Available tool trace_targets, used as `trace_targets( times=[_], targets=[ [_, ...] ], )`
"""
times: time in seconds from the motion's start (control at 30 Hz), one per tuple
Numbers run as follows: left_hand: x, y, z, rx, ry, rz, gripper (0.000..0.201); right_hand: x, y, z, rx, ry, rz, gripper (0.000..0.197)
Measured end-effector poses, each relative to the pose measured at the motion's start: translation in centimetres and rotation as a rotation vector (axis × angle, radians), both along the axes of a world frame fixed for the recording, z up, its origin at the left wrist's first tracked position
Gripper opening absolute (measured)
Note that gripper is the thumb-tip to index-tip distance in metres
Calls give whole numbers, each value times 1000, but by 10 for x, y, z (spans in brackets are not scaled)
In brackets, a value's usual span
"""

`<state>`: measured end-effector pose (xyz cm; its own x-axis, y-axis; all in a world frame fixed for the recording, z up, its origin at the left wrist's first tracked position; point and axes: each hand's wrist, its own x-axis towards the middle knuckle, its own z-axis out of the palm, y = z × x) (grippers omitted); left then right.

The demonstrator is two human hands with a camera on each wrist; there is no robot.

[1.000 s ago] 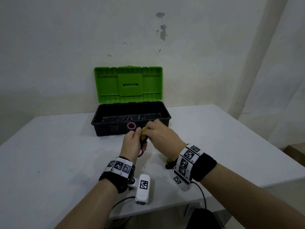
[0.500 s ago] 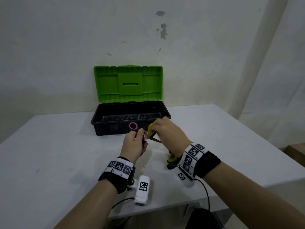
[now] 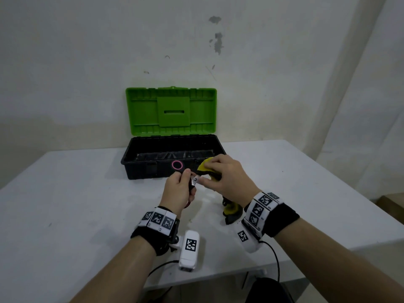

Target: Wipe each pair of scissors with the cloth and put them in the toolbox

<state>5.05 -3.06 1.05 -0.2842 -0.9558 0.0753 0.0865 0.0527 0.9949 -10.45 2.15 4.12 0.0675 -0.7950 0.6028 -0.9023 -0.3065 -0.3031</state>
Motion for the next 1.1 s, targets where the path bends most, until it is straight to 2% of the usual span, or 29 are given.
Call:
trace_targets(
  times=[0.07,0.17,0.23,0.3,0.47,0.77,0.87,0.97,1.03,1.1],
  targets=[
    [-1,0,1,-1,9,-7,31,4,0,2,0,-73,-37,37],
    [-1,0,0,6,-5,9,30,2,-4,4,-94,-164,-107,14],
    [0,-2,-2,14,-22,37,31,-2,-3,7,-224,-215,-146,14],
    [2,-5,-3,19,-16,66,31,-1,1,11,-273,-238,-86,16],
    [-1,-2,2,-25,4,39,31,11,1,6,-32,-173,100,11],
    [-3,1,0,-72,15,44,30,19,-11,-10,-80,-95,-5,10],
    [-3,1,-2,-76,9,65,31,16,-12,-3,-45,-38,-31,13],
    [-4,1,-2,-85,-4,85,31,2,-13,11,-100,-75,-135,16],
    [-4,0,0,-74,12,96,31,1,-9,15,-180,-74,-101,14],
    [-5,-1,3,-63,27,96,32,13,-2,12,-168,23,6,12]
  ],
)
